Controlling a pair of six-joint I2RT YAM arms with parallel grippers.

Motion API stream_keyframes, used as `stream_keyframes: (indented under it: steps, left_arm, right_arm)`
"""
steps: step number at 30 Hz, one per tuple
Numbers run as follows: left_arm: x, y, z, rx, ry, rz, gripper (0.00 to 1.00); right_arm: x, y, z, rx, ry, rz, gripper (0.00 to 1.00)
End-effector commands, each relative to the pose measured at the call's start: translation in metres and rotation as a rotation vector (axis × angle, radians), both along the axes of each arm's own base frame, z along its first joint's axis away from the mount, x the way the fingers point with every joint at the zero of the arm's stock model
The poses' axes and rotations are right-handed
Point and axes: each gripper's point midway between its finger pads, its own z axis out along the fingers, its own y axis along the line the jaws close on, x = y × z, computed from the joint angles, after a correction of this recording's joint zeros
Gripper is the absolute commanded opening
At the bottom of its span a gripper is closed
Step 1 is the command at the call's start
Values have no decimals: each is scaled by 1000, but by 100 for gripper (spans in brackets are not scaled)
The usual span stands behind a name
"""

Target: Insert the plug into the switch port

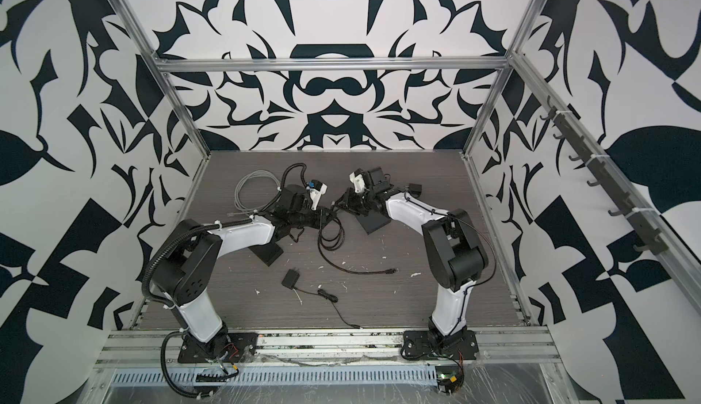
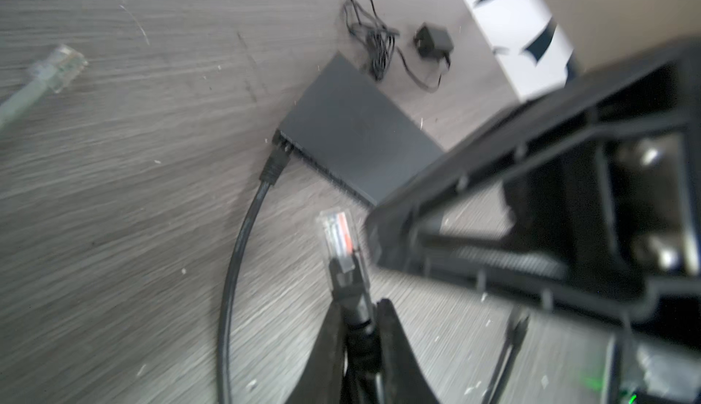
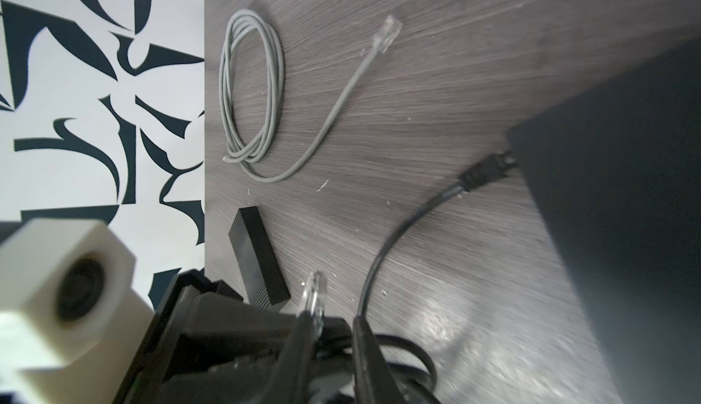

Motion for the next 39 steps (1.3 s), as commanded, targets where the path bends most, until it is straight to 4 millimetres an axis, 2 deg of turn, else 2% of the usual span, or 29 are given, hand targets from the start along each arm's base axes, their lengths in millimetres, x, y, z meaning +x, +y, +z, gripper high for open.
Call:
stream_keyframes:
  steps: [1, 5, 8, 14, 21, 26, 39]
  left_arm:
    - [-15, 1, 10, 82, -100, -168, 0]
    - [-30, -3, 13, 115, -154, -292, 0]
    - [-37, -6, 18, 121, -189, -368, 0]
    - [-45, -11, 19, 143, -198, -461, 0]
    - [-48, -15, 21, 143, -210, -502, 0]
    - [-50, -19, 20, 163, -211, -525, 0]
    - [-51, -24, 22, 160, -216, -538, 0]
  right_arm:
    - [2, -10, 27, 37, -91, 19, 29]
    - [-1, -16, 31, 49, -94, 29, 32]
    - [-6, -14, 24, 59, -55, 46, 33]
    - [-23, -4, 20, 165, -20, 97, 34]
    - [-39, -12, 23, 196, -7, 101, 35]
    - [-34, -25, 32, 272, 15, 42, 35]
    - [-35, -21, 32, 352, 57, 30, 36]
